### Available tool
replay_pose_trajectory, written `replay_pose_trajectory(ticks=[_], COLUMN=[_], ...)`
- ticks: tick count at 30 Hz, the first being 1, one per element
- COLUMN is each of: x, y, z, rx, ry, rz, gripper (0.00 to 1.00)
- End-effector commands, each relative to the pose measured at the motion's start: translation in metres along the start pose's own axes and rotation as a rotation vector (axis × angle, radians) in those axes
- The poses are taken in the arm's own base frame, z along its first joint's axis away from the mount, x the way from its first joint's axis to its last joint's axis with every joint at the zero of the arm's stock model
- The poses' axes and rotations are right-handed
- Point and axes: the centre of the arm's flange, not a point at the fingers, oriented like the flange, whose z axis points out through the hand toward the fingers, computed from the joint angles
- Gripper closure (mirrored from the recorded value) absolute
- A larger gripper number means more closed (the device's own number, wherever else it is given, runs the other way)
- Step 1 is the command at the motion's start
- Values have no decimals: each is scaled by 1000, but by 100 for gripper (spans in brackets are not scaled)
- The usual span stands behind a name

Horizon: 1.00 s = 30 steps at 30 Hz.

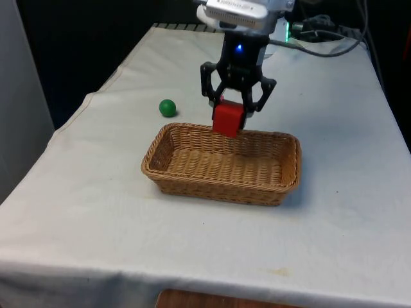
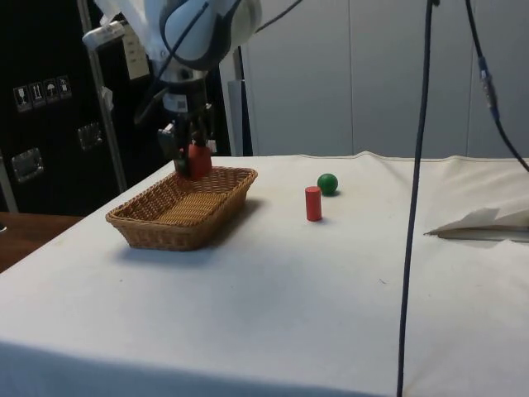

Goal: Pick up the object to the left of the cylinder and place it into the basket.

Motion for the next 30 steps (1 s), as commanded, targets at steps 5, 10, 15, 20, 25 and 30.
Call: replay_pose_trajectory(ticks=[5,10,15,20,25,30], x=[4,6,7,7,5,3], y=[-1,1,4,4,3,2], z=[20,29,36,47,56,64], rx=[30,55,78,108,112,113], ry=[-9,-17,-23,-31,-36,-43], rz=[7,15,22,29,31,33], gripper=[99,99,99,99,99,99])
